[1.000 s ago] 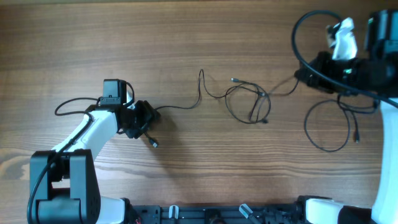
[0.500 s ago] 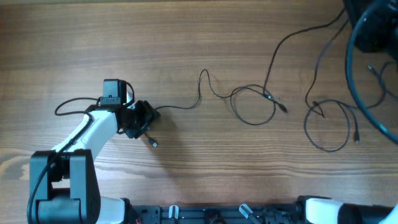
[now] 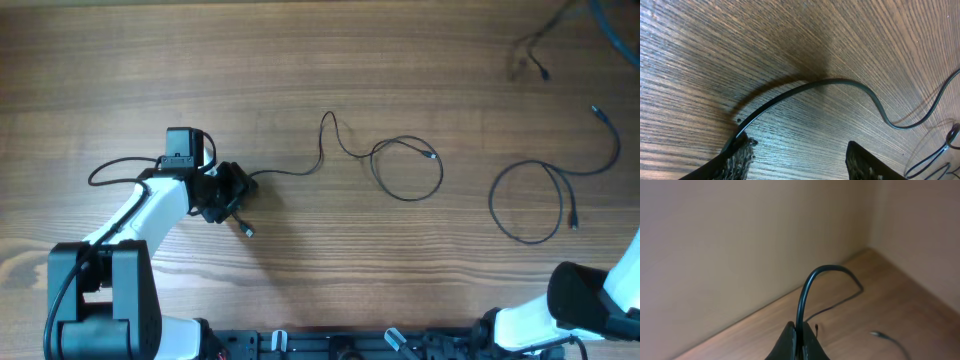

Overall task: Untangle cables
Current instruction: 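Lay the pulled cable on the right side and release it, then move the right gripper back to the center cable and grasp it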

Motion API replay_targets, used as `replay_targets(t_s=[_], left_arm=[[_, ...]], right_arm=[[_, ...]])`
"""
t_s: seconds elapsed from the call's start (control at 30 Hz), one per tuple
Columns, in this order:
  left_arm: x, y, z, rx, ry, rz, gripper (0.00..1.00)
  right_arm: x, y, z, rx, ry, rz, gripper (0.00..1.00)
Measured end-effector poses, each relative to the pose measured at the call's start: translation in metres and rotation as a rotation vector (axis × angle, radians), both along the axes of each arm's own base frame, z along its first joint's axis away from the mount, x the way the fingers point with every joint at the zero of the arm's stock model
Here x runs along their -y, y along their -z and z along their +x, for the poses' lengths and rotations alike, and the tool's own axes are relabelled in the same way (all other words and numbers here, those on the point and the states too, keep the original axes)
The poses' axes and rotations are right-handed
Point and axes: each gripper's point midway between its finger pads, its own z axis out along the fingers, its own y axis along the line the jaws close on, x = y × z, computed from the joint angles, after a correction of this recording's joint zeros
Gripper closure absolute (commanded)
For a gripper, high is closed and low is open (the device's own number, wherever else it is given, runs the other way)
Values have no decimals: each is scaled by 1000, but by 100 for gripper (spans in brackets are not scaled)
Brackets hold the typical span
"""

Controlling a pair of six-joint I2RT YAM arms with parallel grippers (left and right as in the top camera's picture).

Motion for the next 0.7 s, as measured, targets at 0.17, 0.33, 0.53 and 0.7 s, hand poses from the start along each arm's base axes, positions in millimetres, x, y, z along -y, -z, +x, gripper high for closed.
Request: replay_targets(t_s=[0.17,0.33,0.53,0.7], left_arm=[[0,0,0,0,0,0,37],[0,0,0,-1,0,0,37],[0,0,0,-1,0,0,37],[0,0,0,-1,0,0,37]], right_arm=[[63,46,-45,-165,256,109,96],[97,128,-61,-416,383,234,93],[108,185,-52,-573,405,291,4],[102,198,-50,-613,383,333,0]])
